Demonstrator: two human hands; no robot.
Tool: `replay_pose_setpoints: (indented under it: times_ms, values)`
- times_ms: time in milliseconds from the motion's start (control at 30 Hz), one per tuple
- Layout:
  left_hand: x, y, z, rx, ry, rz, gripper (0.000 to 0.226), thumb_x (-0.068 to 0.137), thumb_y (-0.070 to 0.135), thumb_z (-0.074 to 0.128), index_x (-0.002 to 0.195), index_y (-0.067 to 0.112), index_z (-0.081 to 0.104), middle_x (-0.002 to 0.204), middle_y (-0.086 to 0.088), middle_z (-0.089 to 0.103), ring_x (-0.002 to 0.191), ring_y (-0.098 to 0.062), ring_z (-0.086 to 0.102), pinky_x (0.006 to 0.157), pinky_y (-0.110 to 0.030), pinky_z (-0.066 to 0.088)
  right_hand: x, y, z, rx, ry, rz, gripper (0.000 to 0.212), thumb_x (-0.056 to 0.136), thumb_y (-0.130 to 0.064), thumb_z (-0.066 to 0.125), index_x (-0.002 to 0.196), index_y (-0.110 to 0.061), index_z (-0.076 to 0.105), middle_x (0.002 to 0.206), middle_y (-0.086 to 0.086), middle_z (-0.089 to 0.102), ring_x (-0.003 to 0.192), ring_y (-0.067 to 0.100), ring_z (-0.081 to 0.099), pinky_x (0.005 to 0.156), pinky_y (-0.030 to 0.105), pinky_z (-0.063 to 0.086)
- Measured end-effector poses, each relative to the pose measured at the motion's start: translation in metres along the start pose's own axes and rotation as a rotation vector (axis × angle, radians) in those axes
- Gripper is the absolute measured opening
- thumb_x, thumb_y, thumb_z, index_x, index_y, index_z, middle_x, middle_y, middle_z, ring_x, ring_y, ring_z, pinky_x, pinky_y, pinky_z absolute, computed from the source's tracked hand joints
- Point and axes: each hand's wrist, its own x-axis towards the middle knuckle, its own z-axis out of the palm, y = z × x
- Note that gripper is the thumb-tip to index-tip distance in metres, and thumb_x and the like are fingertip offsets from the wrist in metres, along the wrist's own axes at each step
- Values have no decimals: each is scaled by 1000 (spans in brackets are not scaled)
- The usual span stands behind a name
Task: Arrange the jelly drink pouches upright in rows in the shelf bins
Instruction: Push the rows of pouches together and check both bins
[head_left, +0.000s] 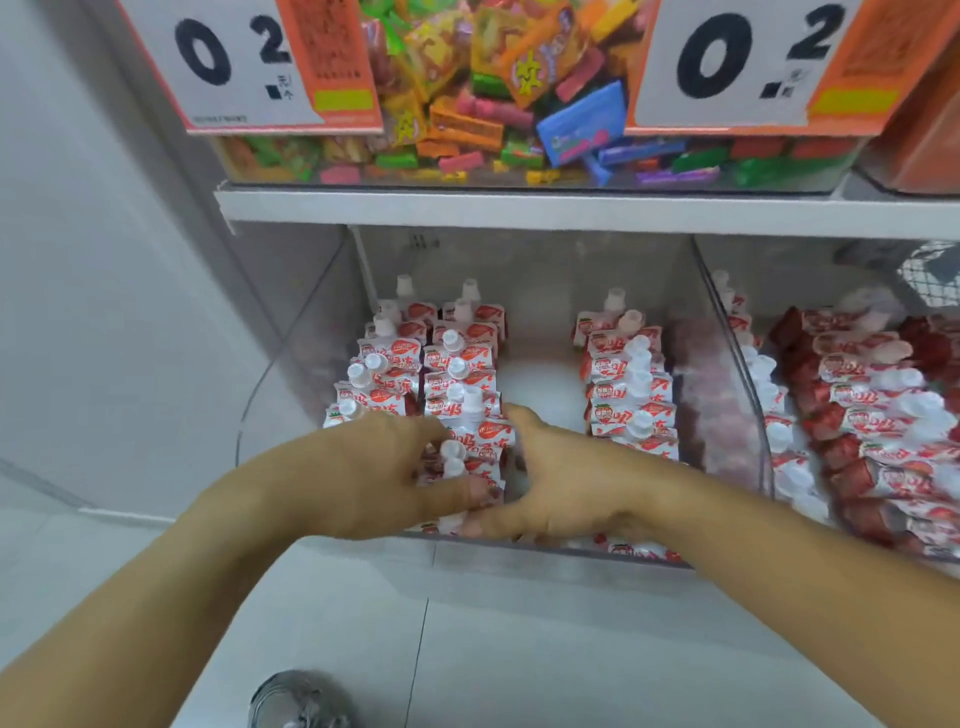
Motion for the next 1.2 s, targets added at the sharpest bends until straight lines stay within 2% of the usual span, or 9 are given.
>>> replay_pose_setpoints:
  times_ms: [267,467,533,633,800,900,1000,1100,1200]
  values:
    - [3,18,3,-140,-29,-109,53,74,67,64,109,33,45,92,21,58,85,2,55,69,-21,41,1,10,5,100,32,-33,122,45,-45,89,148,-45,24,117,-8,71,103,19,70,91,43,57]
    - [-7,55,18,215,416,84,49,86,50,59,126,23,51,120,1,52,108,-18,53,87,-28,44,-40,-7,-45,-840,102,-90,69,69,-53,80,131,-39,53,125,-10,58,111,14,58,92,38,52]
    - [0,77,24,16,324,213,32,90,34,58,119,19,56,115,-2,59,104,-19,57,82,-25,42,-46,0,-47,-1047,7,-152,37,77,-56,60,101,-28,66,101,-5,68,102,18,57,89,37,50]
    - [16,102,36,-138,62,105,22,93,24,52,110,12,58,110,-8,66,93,-23,58,68,-25,40,-46,11,-47,-1242,-61,-139,61,70,-65,23,76,-19,63,87,-1,68,100,17,53,95,40,36]
    - [43,94,42,-448,-128,-81,25,75,24,59,95,8,62,107,-16,67,101,-33,64,84,-35,53,-51,-2,-53,-1378,-100,-96,45,90,-61,45,82,-21,63,98,0,67,107,20,50,106,52,22]
    - [58,93,36,-795,-64,-207,39,82,25,61,116,6,57,117,-14,59,99,-32,61,91,-48,53,-76,17,-67,-1327,205,-229,50,90,-62,46,119,-25,65,133,-3,57,142,22,29,116,54,15]
    - [73,102,33,-1097,-150,-261,37,99,40,47,125,14,54,124,-10,57,110,-33,57,85,-51,53,-105,41,-67,-922,690,-226,72,90,-49,59,150,-17,36,156,8,32,147,26,27,116,48,32]
    - [82,115,37,-1134,-169,-239,34,102,38,42,122,16,59,106,-5,70,90,-22,67,57,-31,53,-114,59,-46,-610,681,-37,89,95,-46,53,158,-25,-5,115,-11,51,105,5,55,75,18,41]
    - [84,118,45,-1101,-162,-205,26,102,32,45,121,18,57,93,3,71,71,-11,70,51,-26,54,-105,71,-40,-598,811,-75,84,93,-33,53,159,-21,3,68,-20,33,59,-1,37,54,23,25]
